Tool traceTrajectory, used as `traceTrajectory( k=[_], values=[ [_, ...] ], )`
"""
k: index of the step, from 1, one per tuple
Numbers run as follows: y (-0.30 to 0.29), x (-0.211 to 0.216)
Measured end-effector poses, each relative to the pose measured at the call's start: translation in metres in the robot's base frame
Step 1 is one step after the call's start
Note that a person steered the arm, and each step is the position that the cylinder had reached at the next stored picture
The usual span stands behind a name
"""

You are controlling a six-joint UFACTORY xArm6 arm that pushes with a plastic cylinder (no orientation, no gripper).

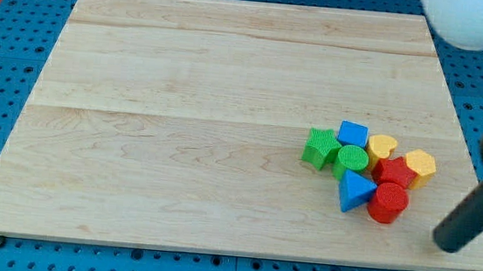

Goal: Move the red star along with group of blocks up a bit

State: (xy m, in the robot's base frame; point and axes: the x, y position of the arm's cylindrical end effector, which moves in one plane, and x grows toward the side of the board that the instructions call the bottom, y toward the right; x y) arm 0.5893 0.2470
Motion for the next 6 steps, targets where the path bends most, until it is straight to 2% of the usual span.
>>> traceTrajectory(
  k=[3,6],
  values=[
    [0.037,-0.015],
    [-0.001,-0.044]
  ],
)
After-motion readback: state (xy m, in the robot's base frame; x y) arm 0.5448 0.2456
